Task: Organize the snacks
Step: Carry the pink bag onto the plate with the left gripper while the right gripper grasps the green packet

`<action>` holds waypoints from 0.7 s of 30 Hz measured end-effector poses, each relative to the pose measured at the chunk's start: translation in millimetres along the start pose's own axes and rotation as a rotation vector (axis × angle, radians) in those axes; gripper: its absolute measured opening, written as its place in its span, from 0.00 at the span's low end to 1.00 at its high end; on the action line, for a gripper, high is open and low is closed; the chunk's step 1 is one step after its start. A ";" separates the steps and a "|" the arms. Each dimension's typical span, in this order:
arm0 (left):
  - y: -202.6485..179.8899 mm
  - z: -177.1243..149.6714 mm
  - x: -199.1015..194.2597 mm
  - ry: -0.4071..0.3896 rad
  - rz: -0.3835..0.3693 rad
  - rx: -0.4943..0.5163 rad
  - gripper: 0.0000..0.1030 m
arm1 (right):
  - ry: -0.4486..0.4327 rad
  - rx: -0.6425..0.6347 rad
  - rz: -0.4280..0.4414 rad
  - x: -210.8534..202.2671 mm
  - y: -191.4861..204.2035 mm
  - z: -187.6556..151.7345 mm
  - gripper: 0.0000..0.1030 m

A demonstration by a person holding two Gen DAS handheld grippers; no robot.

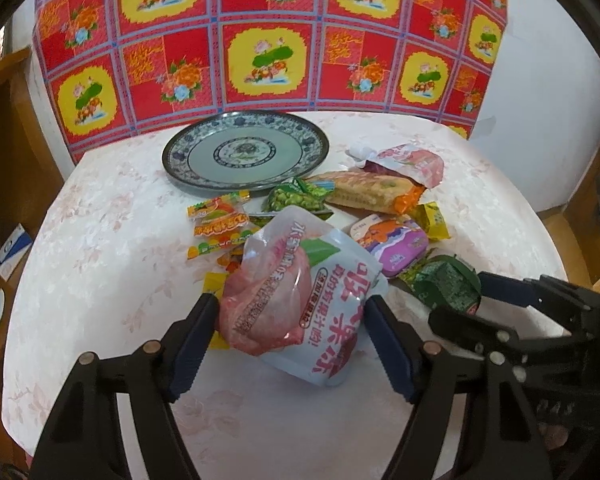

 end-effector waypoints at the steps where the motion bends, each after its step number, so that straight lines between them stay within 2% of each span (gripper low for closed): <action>1: -1.3 0.0 -0.8 -0.003 -0.005 0.005 0.76 | -0.002 0.005 -0.003 -0.6 -1.5 -0.2 0.65; 3: -4.1 0.0 -2.5 -0.008 -0.011 0.016 0.75 | -0.005 0.016 -0.012 -1.7 -5.1 -0.2 0.56; 8: -7.2 5.7 -14.2 -0.044 -0.026 0.029 0.75 | -0.015 0.028 -0.008 -2.2 -7.6 -0.4 0.54; 12: -0.5 16.3 -18.0 -0.049 -0.037 -0.005 0.75 | -0.022 0.031 -0.002 -2.7 -7.6 -1.0 0.53; 21: 33.4 45.2 -16.5 -0.085 0.011 -0.083 0.75 | -0.075 0.004 -0.001 -12.6 -1.0 4.3 0.53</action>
Point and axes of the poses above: each gripper's, at about its wrist camera, not at the fingertips, and x roughly the way its jaws point, y to its left, z to its top, the point moved 10 cm from there along x, roughly the way its jaws point, and after that the axes turned 11 degrees about -x, right-handed, at the moved point
